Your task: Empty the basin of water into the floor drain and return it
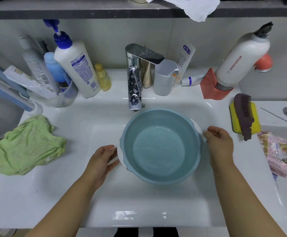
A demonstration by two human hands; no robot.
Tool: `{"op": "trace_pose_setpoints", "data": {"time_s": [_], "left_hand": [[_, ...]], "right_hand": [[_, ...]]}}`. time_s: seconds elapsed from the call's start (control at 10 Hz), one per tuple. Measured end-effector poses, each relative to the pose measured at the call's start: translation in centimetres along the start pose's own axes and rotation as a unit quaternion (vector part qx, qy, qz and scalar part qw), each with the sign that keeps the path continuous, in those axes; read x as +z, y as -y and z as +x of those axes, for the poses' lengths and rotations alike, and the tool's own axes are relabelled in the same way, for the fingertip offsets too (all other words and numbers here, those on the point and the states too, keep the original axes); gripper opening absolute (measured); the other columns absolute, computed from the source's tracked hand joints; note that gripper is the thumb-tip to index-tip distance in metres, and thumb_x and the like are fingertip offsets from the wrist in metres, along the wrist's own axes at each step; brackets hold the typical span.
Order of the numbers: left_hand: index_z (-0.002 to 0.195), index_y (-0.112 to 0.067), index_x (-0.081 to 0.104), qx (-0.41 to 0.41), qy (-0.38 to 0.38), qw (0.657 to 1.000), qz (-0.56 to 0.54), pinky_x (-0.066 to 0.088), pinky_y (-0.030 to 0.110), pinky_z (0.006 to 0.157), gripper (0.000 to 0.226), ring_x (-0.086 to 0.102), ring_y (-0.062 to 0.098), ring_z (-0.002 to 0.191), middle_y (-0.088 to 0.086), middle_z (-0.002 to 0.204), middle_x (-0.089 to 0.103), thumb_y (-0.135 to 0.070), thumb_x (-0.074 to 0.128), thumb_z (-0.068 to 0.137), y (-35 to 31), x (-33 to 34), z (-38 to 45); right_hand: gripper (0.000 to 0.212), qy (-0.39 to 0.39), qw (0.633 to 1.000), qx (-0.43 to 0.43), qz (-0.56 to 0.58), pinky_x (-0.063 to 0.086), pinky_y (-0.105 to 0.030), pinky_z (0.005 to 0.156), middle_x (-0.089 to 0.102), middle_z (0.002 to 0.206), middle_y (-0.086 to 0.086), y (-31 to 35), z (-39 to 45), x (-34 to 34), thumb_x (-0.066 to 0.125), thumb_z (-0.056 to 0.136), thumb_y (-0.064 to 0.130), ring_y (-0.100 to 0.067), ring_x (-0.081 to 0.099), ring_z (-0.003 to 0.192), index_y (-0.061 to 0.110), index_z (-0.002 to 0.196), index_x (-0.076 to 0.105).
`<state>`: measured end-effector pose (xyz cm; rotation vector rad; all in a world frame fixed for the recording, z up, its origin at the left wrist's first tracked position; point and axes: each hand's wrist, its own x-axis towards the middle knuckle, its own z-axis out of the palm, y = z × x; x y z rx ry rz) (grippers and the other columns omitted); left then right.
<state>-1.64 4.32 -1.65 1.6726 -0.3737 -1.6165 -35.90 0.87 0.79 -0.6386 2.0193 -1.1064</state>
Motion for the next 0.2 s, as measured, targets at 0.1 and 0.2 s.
{"op": "trace_pose_setpoints", "data": {"time_s": [0.1, 0.2], "left_hand": [[0.114, -0.011, 0.061, 0.046, -0.018, 0.999, -0.012, 0.052, 0.042, 0.098, 0.016, 0.063, 0.023, 0.116, 0.01, 0.121, 0.068, -0.013, 0.058, 0.099, -1.4, -0.3, -0.2], [0.11, -0.012, 0.063, 0.118, -0.037, 0.992, 0.0, 0.053, 0.039, 0.094, 0.013, 0.062, 0.023, 0.118, 0.011, 0.121, 0.067, -0.009, 0.058, 0.097, -4.0, -0.5, -1.0]], "right_hand": [[0.035, -0.006, 0.999, -0.044, -0.007, 0.045, -0.028, 0.095, 0.066, 0.118, -0.001, 1.5, -0.6, -0.4, 0.066, 0.089, 0.015, -0.015, 0.06, 0.103, 0.014, 0.123, 0.064], [0.031, 0.007, 0.997, -0.072, 0.003, 0.048, -0.031, 0.098, 0.068, 0.115, -0.001, 3.2, -1.5, -0.5, 0.067, 0.088, 0.014, -0.015, 0.062, 0.101, 0.014, 0.119, 0.065]]}}
